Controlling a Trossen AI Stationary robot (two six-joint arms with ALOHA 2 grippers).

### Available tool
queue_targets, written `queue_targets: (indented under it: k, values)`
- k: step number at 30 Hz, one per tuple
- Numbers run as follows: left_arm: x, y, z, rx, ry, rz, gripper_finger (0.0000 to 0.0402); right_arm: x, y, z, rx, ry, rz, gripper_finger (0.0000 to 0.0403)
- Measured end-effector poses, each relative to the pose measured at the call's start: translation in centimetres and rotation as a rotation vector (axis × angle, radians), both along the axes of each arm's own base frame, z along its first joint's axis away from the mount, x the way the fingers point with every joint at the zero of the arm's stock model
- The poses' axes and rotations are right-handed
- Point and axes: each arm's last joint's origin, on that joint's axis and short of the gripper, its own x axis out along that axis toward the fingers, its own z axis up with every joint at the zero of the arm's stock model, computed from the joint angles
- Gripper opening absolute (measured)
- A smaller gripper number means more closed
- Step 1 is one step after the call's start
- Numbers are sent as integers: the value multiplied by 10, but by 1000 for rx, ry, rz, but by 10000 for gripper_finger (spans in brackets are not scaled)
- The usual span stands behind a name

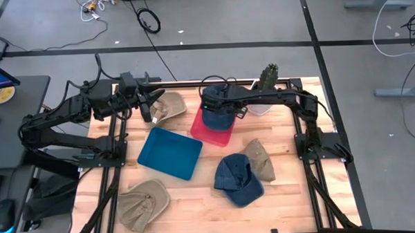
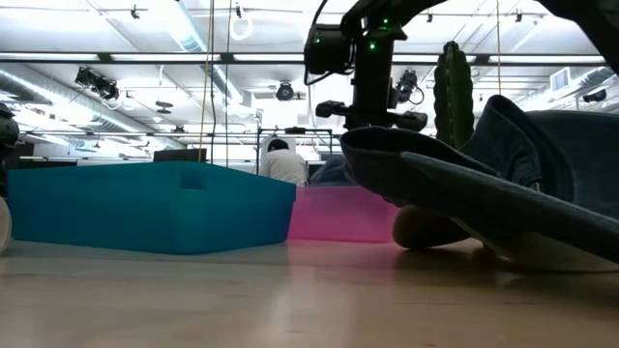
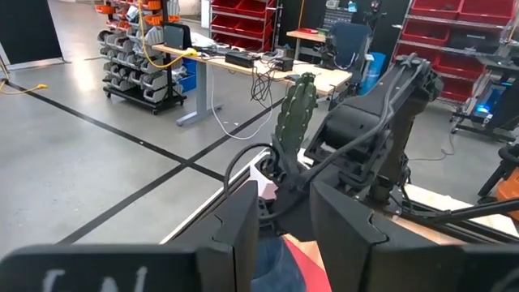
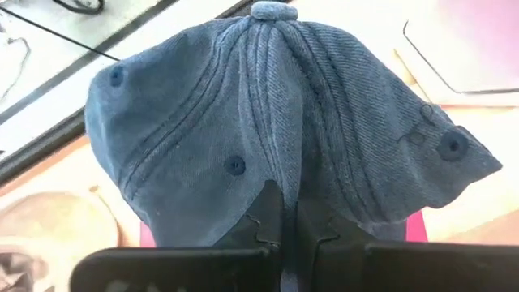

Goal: Pick & Place hat
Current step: Put the right blue cap into the red bin

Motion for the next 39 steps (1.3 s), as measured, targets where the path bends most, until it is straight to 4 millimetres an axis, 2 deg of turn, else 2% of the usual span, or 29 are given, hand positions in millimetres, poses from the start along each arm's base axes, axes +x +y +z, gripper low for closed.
queue_targets:
  k: [6,12,20,25,33,39]
  values:
    - [0,0,0,0,-1,0,119,7,-4,-13,11,-4,-6,4]
    - [0,-1,0,-1,-1,-3,119,6,-15,-21,25,22,-18,4]
    - [0,-1,0,-6,-2,-3,119,2,-25,-19,19,40,-33,4]
    - [0,-1,0,-6,-2,-3,119,1,-25,-20,19,40,-34,4]
    - [0,-1,0,-6,-1,-3,119,-2,-24,-43,70,9,-68,4]
    - [0,-1,0,-6,-1,-3,119,-3,-27,-44,63,7,-80,9]
